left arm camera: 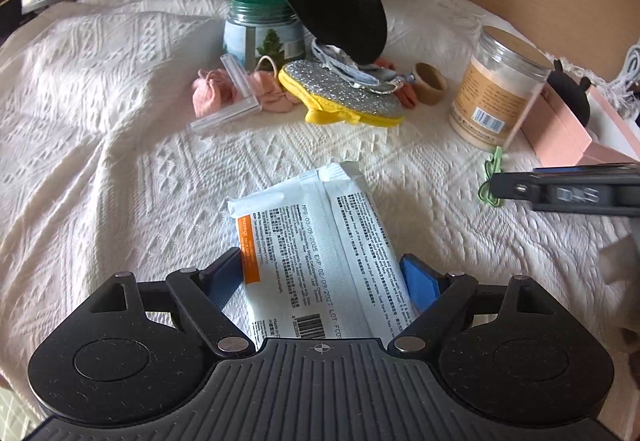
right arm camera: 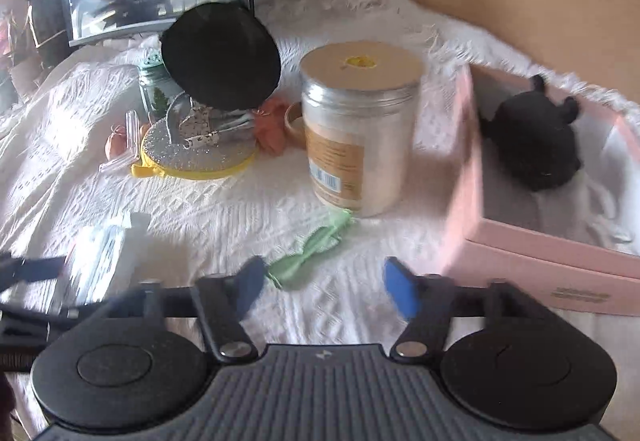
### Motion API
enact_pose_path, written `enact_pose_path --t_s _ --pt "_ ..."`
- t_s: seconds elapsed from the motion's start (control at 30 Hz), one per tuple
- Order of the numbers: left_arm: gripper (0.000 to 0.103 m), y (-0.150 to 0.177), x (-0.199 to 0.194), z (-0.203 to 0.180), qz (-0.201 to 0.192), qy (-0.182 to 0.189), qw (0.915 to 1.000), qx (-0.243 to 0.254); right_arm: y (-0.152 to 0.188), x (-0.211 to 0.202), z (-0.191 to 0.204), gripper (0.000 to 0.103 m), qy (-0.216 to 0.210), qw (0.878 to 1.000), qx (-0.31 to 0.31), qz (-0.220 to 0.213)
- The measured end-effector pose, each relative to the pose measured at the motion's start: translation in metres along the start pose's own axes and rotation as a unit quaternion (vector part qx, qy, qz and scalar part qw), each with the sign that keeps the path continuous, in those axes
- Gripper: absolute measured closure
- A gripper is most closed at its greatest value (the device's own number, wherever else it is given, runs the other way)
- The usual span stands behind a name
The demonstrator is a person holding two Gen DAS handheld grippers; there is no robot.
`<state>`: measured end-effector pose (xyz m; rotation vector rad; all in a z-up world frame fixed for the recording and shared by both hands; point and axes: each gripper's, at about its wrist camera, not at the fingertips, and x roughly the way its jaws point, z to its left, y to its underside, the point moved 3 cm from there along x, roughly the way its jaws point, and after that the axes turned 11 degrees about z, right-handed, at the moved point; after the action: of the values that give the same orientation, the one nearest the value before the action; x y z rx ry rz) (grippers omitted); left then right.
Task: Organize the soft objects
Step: 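Grasp the green glasses cord with the right tool while the left tool holds the packet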
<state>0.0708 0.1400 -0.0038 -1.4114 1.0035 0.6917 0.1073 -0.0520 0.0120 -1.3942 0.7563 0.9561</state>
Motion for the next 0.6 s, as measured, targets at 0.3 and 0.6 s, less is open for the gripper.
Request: enact_pose_path --t_s 0.3,0.6 --pt "0.014 0.008 -0.003 -0.005 -0.003 -0.01 0.9996 0.028 -0.013 0.019 0.018 0.082 -0.009 0.999 -0.037 0.007" --pt "0.015 0.015 -0.007 -0.004 -0.022 -0.013 0.9994 0.021 0.013 -0.012 0.026 0.096 -0.035 0.997 -0.072 0.009"
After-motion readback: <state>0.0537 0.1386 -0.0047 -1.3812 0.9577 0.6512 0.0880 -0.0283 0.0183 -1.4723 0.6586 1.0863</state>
